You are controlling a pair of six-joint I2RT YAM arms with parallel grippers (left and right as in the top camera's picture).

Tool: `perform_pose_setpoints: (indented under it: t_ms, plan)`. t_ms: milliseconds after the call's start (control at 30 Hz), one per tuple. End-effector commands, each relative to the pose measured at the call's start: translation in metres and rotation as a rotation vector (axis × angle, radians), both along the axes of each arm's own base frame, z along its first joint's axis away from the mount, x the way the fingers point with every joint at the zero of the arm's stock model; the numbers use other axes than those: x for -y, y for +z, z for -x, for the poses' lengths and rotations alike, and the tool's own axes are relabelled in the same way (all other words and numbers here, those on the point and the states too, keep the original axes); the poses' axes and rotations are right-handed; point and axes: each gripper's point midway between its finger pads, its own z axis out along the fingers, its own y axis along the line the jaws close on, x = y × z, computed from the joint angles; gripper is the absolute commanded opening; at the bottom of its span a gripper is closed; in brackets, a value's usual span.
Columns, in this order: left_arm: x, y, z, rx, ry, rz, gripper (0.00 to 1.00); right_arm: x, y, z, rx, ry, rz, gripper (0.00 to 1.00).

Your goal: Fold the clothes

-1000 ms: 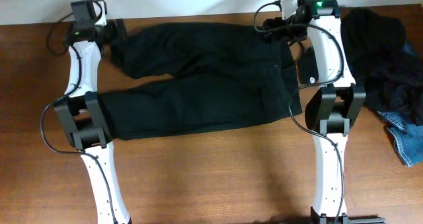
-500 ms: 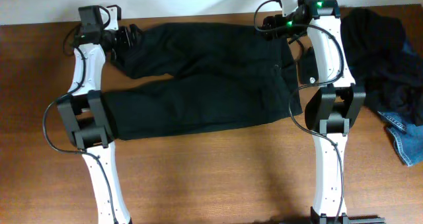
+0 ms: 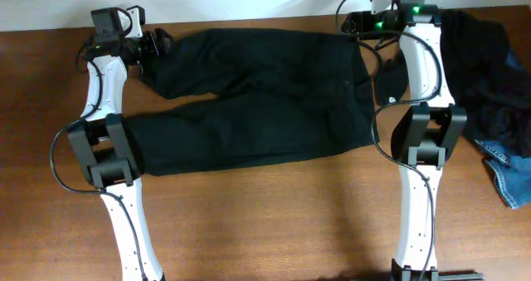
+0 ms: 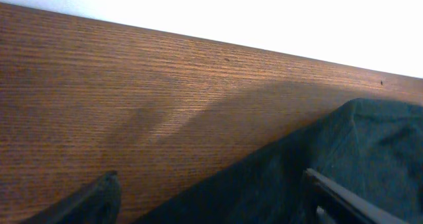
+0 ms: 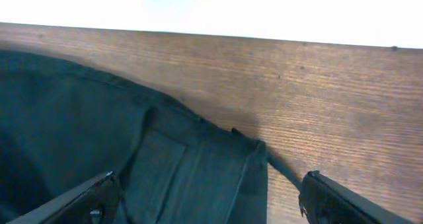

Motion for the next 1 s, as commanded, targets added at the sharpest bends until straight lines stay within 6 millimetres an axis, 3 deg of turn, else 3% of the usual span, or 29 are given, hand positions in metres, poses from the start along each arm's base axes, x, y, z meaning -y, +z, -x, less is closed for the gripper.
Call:
perform_pose_setpoints:
  t_ms: [0, 467, 567, 633, 667, 767, 800, 867, 967]
  plan:
    - [0.001, 0.015, -0.001, 0.022, -0.006, 0.017, 0.83, -0.01, -0.035, -0.004, -0.03, 0.015, -0.042, 0.92]
    - [0.001, 0.008, -0.002, 0.009, 0.025, -0.034, 0.77, -0.019, -0.075, -0.014, -0.024, 0.034, -0.066, 0.89]
    - [0.005, 0.009, -0.003, 0.011, 0.019, -0.035, 0.77, -0.029, -0.076, -0.014, -0.026, 0.049, -0.065, 0.84]
    - [0.009, 0.008, -0.003, 0.01, 0.015, -0.037, 0.76, -0.037, -0.075, -0.014, -0.02, 0.061, -0.065, 0.75]
    - [0.01, 0.008, -0.003, 0.01, 0.014, -0.037, 0.74, -0.042, -0.075, -0.014, -0.018, 0.07, -0.065, 0.64]
    - [0.011, 0.008, -0.003, 0.01, 0.012, -0.037, 0.54, -0.049, -0.075, -0.013, -0.021, 0.079, -0.065, 0.4]
    - [0.011, 0.008, -0.003, 0.009, 0.012, -0.037, 0.48, -0.05, -0.076, -0.012, -0.026, 0.081, -0.065, 0.24]
    - [0.011, 0.008, -0.003, 0.009, 0.012, -0.037, 0.31, -0.05, -0.077, -0.01, -0.038, 0.081, -0.066, 0.15]
    - [0.006, 0.008, -0.003, 0.009, 0.028, -0.05, 0.04, -0.047, -0.079, -0.007, -0.056, 0.076, -0.068, 0.11]
